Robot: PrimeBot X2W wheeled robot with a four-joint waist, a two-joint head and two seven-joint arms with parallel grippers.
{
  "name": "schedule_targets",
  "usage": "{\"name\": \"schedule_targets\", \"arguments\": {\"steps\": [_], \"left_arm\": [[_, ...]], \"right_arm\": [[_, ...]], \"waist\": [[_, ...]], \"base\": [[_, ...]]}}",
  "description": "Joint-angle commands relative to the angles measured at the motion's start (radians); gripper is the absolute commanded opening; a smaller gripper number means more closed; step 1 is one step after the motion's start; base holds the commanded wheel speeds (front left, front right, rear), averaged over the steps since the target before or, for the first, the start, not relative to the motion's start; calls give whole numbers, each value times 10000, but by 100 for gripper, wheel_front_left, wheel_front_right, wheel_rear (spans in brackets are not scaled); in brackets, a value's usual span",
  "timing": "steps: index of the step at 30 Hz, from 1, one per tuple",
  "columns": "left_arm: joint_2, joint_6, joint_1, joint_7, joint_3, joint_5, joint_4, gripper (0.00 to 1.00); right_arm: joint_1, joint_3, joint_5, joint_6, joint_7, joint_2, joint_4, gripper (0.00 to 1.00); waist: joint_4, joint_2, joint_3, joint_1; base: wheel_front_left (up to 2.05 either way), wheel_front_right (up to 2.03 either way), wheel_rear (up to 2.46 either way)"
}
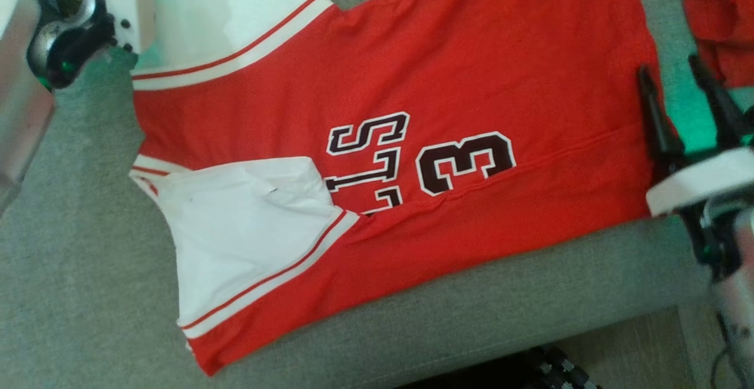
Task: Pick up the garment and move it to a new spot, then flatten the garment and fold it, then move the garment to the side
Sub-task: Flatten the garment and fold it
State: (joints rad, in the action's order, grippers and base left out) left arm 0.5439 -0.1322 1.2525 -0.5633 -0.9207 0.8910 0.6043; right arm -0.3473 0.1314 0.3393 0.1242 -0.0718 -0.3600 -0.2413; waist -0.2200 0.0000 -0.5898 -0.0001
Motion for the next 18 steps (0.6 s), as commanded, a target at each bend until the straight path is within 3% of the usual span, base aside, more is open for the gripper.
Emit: {"name": "schedule_targets", "arguments": {"steps": [1,5,6,10,12,14,15,17,18], "left_arm": [[441,18,176,-24,86,68,-244,0],[542,17,360,383,-287,281,-669,0],[544,17,667,789,-642,429,-921,0],[488,16,940,1133,-1106,644,-1063,0],[485,16,1025,1250,-1283,735,-1062,0],[489,16,1114,1356,-1443,834,-1025,0],[490,16,1147,1406,-1526,884,-1006,0],[493,16,1176,1452,-1605,932,-990,0],[495,16,1205,1493,-1682,976,-972,0]], "right_arm": [[-313,81,161,65,-45,-271,235,100],[-1215,218,1003,65,501,-233,-231,100],[-2354,660,1578,65,1251,-465,-1131,100],[-3546,1122,1859,65,1590,-777,-2359,100],[-3884,1288,2028,65,1689,-825,-2803,87],[-4150,1478,2187,65,1710,-859,-3137,62],[-4258,1572,2277,65,1728,-875,-3289,56],[-4355,1655,2351,65,1722,-896,-3428,56],[-4446,1739,2416,65,1701,-915,-3554,49]], "waist": [[79,0,34,1],[301,0,123,1],[570,0,183,1],[810,0,216,1],[883,0,234,1],[939,0,239,1],[964,0,246,1],[988,0,252,1],[1009,0,252,1]], "base": [[0,0,0],[0,0,0],[0,0,0],[0,0,0],[0,0,0],[0,0,0],[0,0,0],[0,0,0],[0,0,0]]}}
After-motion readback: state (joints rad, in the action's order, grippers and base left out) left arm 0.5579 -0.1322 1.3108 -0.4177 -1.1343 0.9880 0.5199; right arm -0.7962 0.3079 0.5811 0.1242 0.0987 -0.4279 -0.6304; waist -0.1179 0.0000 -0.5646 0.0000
